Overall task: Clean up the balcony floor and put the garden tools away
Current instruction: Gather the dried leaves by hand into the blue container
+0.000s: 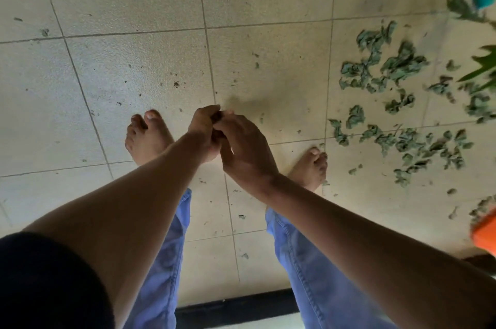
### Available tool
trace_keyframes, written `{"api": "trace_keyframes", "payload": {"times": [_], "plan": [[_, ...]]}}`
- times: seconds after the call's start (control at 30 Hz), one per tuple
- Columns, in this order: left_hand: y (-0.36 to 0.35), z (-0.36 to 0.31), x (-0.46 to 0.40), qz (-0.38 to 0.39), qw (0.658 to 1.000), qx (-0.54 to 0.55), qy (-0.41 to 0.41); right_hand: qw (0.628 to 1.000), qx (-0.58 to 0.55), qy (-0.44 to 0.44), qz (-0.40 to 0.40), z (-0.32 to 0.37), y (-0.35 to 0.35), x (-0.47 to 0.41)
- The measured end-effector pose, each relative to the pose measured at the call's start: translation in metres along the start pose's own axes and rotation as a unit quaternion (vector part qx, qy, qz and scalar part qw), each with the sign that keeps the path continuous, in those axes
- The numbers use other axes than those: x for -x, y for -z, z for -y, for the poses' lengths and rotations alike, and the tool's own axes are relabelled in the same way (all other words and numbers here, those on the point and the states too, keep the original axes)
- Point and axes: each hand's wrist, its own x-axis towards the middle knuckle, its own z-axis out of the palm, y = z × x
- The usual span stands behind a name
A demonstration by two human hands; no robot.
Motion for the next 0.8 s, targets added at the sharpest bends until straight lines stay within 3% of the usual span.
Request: {"api": "trace_keyframes", "payload": {"times": [0.23,0.43,0.6,0.8], "plan": [[-0.037,0.029,0.004,0.028,0.989,-0.142,-0.008,0.984,0.093,-0.105,-0.114,-0.092,0.043,0.041],[-0.081,0.055,-0.009,0.037,0.971,-0.232,-0.039,0.93,0.266,-0.251,-0.024,-0.199,0.084,0.051],[-0.106,0.077,-0.021,0.044,0.973,-0.227,-0.017,0.926,0.299,-0.231,0.028,-0.252,0.104,0.055],[-0.114,0.102,-0.034,0.04,0.98,-0.196,0.004,0.949,0.268,-0.165,-0.028,-0.273,0.093,0.066]]}}
